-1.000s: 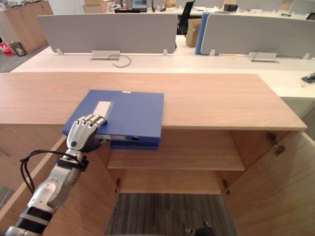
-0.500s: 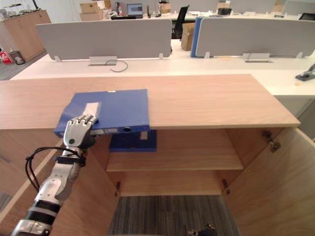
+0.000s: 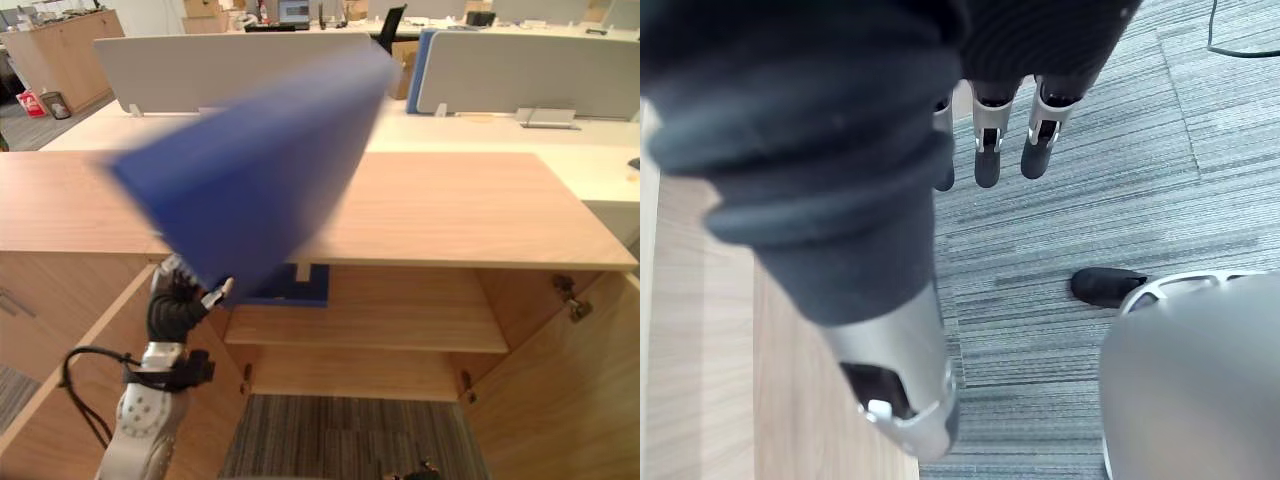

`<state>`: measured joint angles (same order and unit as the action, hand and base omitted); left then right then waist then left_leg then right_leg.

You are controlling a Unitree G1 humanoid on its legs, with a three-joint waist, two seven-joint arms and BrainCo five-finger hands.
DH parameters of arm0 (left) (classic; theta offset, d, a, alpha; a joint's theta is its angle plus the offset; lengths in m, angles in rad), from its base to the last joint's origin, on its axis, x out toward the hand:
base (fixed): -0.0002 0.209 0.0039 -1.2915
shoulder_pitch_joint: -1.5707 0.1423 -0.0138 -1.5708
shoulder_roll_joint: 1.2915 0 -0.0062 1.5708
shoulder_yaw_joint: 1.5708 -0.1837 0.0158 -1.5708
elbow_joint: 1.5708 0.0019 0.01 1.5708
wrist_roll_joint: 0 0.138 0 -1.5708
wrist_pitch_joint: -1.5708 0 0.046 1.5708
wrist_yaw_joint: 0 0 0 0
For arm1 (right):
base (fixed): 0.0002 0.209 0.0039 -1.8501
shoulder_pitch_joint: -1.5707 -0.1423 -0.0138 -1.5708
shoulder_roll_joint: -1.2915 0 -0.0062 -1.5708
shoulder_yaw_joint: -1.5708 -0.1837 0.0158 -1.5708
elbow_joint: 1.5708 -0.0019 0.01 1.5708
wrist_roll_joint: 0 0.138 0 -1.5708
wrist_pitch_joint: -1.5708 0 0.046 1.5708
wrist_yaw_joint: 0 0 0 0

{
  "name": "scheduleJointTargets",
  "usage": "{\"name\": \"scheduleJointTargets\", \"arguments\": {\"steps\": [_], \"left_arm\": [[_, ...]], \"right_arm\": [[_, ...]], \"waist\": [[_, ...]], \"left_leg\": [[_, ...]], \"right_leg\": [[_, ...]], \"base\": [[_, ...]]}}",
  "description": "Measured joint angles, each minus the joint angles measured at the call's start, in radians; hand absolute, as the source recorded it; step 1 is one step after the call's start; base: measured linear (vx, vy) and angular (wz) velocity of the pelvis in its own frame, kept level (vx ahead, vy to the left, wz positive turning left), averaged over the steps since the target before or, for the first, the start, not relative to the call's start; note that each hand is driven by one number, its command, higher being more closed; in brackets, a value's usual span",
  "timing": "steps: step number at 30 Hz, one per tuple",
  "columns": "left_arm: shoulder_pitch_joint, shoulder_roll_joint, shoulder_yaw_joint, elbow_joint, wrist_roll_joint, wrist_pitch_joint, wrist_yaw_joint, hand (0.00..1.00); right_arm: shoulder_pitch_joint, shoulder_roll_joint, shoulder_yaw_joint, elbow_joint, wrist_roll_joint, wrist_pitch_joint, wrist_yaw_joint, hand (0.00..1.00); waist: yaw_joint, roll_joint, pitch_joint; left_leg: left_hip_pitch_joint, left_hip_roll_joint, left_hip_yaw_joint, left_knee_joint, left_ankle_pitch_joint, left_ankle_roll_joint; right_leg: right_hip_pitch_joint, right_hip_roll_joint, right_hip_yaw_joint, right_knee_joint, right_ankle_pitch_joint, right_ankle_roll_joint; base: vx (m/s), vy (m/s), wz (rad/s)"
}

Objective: Walk over to the cabinet, pick up the folder, carry it to the office cabinet, place the folder inside the office cabinet, then close the office cabinet door

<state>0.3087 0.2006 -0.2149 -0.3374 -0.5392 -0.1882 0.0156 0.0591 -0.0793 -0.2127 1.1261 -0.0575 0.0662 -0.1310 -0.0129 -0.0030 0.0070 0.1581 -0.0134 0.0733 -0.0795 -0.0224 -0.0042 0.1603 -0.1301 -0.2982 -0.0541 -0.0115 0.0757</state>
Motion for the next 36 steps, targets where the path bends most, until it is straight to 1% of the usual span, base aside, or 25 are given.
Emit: {"name": "scheduleJointTargets", "arguments": {"steps": [1,2,3,4,5,6,9,11,12,13,16,18,21,23,25,27,30,31,33,34,36], "left_arm": [[0.038,0.000,-0.023,0.040,-0.079,0.034,-0.026,1.00],[0.082,-0.003,-0.049,0.082,-0.168,0.074,-0.036,1.00],[0.121,-0.015,-0.055,0.107,-0.223,0.099,-0.034,1.00],[0.139,-0.021,-0.051,0.115,-0.246,0.108,-0.031,1.00],[0.165,-0.039,-0.042,0.117,-0.281,0.115,-0.023,1.00],[0.177,-0.051,-0.039,0.117,-0.299,0.115,-0.023,1.00],[0.179,-0.078,-0.033,0.104,-0.300,0.115,-0.023,1.00],[0.191,-0.093,-0.018,0.060,-0.279,0.115,-0.022,1.00],[0.194,-0.097,-0.014,0.051,-0.276,0.115,-0.022,1.00],[0.198,-0.104,-0.006,0.039,-0.265,0.114,-0.021,1.00],[0.206,-0.120,0.013,0.030,-0.209,0.114,-0.020,1.00],[0.207,-0.120,0.012,0.029,-0.175,0.116,-0.020,1.00],[0.205,-0.120,0.012,0.029,-0.129,0.120,-0.022,1.00],[0.200,-0.122,0.013,0.029,-0.117,0.120,-0.024,1.00],[0.193,-0.126,0.018,0.029,-0.102,0.121,-0.025,1.00],[0.191,-0.134,0.028,0.020,-0.088,0.121,-0.025,1.00],[0.186,-0.142,0.042,0.010,-0.077,0.121,-0.025,1.00],[0.183,-0.144,0.051,0.007,-0.051,0.121,-0.025,1.00],[0.183,-0.145,0.058,-0.009,0.030,0.121,-0.025,1.00],[0.183,-0.145,0.058,-0.020,0.076,0.121,-0.025,1.00],[0.180,-0.145,0.054,-0.039,0.115,0.121,-0.026,1.00]], "right_arm": [[-0.003,0.003,0.001,-0.011,0.011,0.000,0.001,0.00],[0.002,0.010,0.003,-0.039,0.058,0.002,-0.003,0.00],[0.022,0.029,0.024,-0.108,0.117,0.002,-0.011,0.00],[0.038,0.039,0.044,-0.157,0.148,0.001,-0.017,0.00],[0.063,0.059,0.069,-0.255,0.226,-0.009,-0.030,0.00],[0.081,0.073,0.089,-0.360,0.273,-0.014,-0.037,0.00],[0.092,0.089,0.088,-0.572,0.329,-0.040,-0.047,0.00],[0.091,0.105,0.081,-0.802,0.354,-0.071,-0.073,0.00],[0.090,0.109,0.078,-0.859,0.357,-0.080,-0.079,0.00],[0.090,0.116,0.074,-0.965,0.370,-0.101,-0.091,0.00],[0.078,0.135,0.055,-1.155,0.418,-0.151,-0.097,0.00],[0.058,0.142,0.037,-1.238,0.430,-0.161,-0.098,0.00],[0.031,0.137,0.035,-1.307,0.425,-0.170,-0.097,0.00],[0.017,0.122,0.035,-1.321,0.427,-0.171,-0.088,0.00],[0.006,0.105,0.036,-1.329,0.429,-0.171,-0.069,0.00],[-0.006,0.087,0.040,-1.330,0.436,-0.171,-0.034,0.00],[-0.018,0.078,0.050,-1.330,0.488,-0.169,0.015,0.00],[-0.025,0.070,0.063,-1.330,0.508,-0.165,0.035,0.00],[-0.033,0.046,0.095,-1.330,0.512,-0.156,0.069,0.00],[-0.042,0.039,0.118,-1.329,0.517,-0.143,0.094,0.00],[-0.059,0.034,0.147,-1.325,0.527,-0.134,0.123,0.00]], "waist": [[-0.005,-0.002,0.006],[-0.007,-0.005,0.021],[-0.006,-0.015,0.035],[-0.006,-0.021,0.039],[-0.002,-0.031,0.045],[0.002,-0.034,0.047],[0.006,-0.033,0.046],[0.007,-0.035,0.047],[0.007,-0.035,0.047],[0.008,-0.035,0.047],[0.015,-0.035,0.047],[0.020,-0.036,0.047],[0.020,-0.036,0.046],[0.019,-0.037,0.046],[0.019,-0.036,0.046],[0.019,-0.036,0.046],[0.020,-0.036,0.046],[0.020,-0.036,0.046],[0.020,-0.037,0.046],[0.021,-0.037,0.045],[0.020,-0.037,0.045]], "left_leg": [[-0.001,0.000,0.000,-0.006,0.006,0.000],[-0.001,0.002,0.000,-0.006,0.008,-0.001],[-0.004,0.004,0.000,-0.006,0.010,-0.003],[-0.008,0.006,0.000,-0.006,0.010,-0.004],[-0.016,0.008,0.000,-0.004,0.011,-0.005],[-0.020,0.009,0.001,-0.003,0.011,-0.005],[-0.019,0.006,0.003,-0.002,0.011,-0.005],[-0.020,0.006,0.004,-0.001,0.010,-0.005],[-0.020,0.007,0.004,0.000,0.010,-0.005],[-0.020,0.007,0.005,0.001,0.009,-0.005],[-0.024,0.009,0.008,0.017,0.000,-0.007],[-0.036,0.010,0.016,0.030,-0.005,-0.007],[-0.036,0.015,0.024,0.039,-0.010,-0.008],[-0.039,0.017,0.025,0.045,-0.012,-0.008],[-0.041,0.018,0.025,0.051,-0.013,-0.009],[-0.043,0.019,0.024,0.053,-0.014,-0.010],[-0.044,0.019,0.024,0.055,-0.014,-0.009],[-0.046,0.018,0.024,0.056,-0.015,-0.009],[-0.051,0.018,0.024,0.062,-0.016,-0.009],[-0.052,0.017,0.024,0.063,-0.016,-0.009],[-0.052,0.018,0.024,0.064,-0.016,-0.009]], "right_leg": [[-0.004,0.000,0.000,0.001,0.000,0.000],[-0.005,0.001,0.000,0.003,0.000,0.000],[-0.006,0.004,0.000,0.004,0.000,0.000],[-0.007,0.005,0.000,0.004,0.000,0.000],[-0.014,0.006,0.001,0.006,0.000,0.000],[-0.020,0.007,0.002,0.010,0.000,0.000],[-0.019,0.002,0.004,0.012,0.000,0.000],[-0.022,0.001,0.005,0.016,0.000,0.000],[-0.022,0.001,0.005,0.017,0.000,0.001],[-0.023,0.001,0.006,0.019,0.000,0.001],[-0.024,0.001,0.010,0.024,-0.002,0.003],[-0.034,0.002,0.019,0.027,-0.003,0.003],[-0.036,0.002,0.030,0.029,-0.003,0.003],[-0.037,0.003,0.032,0.031,-0.002,0.003],[-0.038,0.004,0.032,0.033,-0.002,0.003],[-0.038,0.005,0.032,0.034,-0.002,0.003],[-0.038,0.006,0.032,0.035,-0.002,0.003],[-0.039,0.007,0.032,0.035,-0.002,0.003],[-0.042,0.007,0.032,0.036,-0.002,0.003],[-0.042,0.006,0.032,0.036,-0.002,0.003],[-0.042,0.007,0.032,0.037,-0.002,0.002]], "base": [[-0.06,-0.021,-0.01],[-0.08,-0.041,0.01],[-0.06,-0.043,0.00],[-0.04,-0.042,0.00],[-0.03,-0.038,0.00],[0.00,0.000,0.00],[0.00,0.000,0.00],[-0.03,-0.002,0.00],[-0.05,-0.014,-0.01],[-0.04,-0.014,-0.01],[-0.04,-0.018,-0.03],[-0.05,-0.018,-0.10],[-0.05,-0.016,-0.11],[-0.04,-0.017,-0.02],[-0.05,-0.021,0.00],[-0.04,-0.019,0.00],[-0.02,-0.008,0.00],[0.00,0.000,0.00],[0.00,0.000,0.00],[0.00,0.000,0.00],[0.00,0.000,0.00]]}}
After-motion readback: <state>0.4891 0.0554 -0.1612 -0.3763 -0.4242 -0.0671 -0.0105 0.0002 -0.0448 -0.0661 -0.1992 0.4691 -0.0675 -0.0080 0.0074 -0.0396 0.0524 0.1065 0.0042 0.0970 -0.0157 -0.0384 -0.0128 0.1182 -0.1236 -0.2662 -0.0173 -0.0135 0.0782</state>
